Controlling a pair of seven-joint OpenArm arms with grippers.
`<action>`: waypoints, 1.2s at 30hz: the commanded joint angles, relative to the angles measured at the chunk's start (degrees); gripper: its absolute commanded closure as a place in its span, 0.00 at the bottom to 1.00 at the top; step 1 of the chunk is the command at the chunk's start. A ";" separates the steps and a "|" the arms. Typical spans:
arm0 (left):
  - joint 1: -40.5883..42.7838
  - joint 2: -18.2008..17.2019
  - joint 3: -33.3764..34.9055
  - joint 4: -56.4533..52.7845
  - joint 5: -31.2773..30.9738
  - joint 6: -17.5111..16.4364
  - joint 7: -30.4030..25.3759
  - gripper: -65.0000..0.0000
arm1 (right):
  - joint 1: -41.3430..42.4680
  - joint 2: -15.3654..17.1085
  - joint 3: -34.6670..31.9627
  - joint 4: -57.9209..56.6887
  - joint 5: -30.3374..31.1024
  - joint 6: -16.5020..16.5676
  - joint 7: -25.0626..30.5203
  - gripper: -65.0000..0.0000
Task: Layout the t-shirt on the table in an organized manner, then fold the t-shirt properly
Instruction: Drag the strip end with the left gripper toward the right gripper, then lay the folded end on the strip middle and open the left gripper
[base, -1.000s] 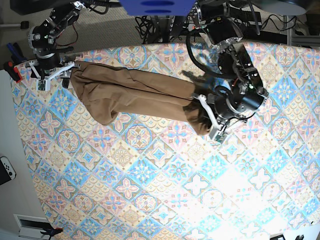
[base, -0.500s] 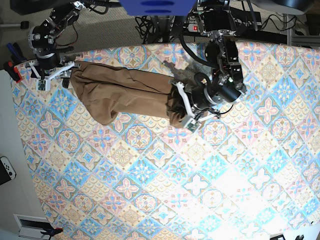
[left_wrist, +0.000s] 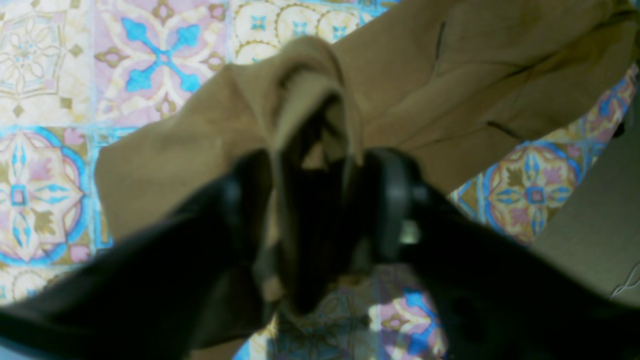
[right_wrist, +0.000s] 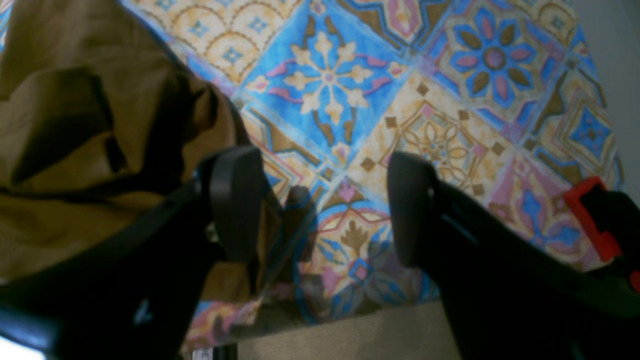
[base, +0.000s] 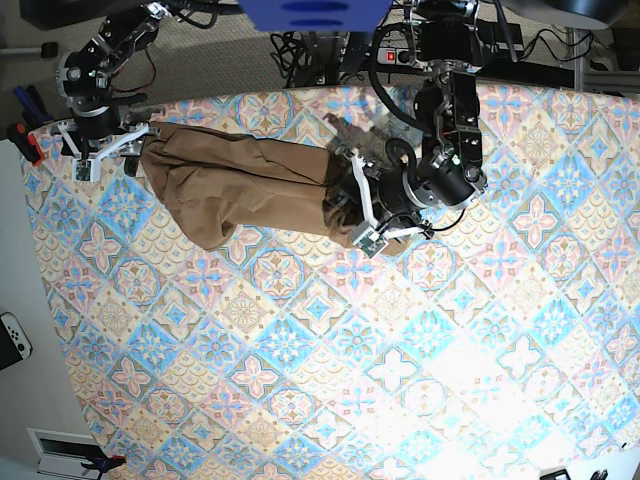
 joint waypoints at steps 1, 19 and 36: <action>-0.96 0.34 0.17 2.24 -1.21 -0.14 -1.30 0.43 | 0.15 0.47 0.06 1.02 0.97 0.08 1.27 0.42; -1.13 -4.14 -15.91 5.49 -9.12 -0.14 -1.13 0.77 | 0.23 0.47 0.15 0.93 0.97 0.08 1.27 0.42; -0.60 -9.07 -14.77 -11.48 -7.28 -0.14 -8.60 1.00 | 0.15 0.47 0.41 1.02 0.97 0.08 1.27 0.42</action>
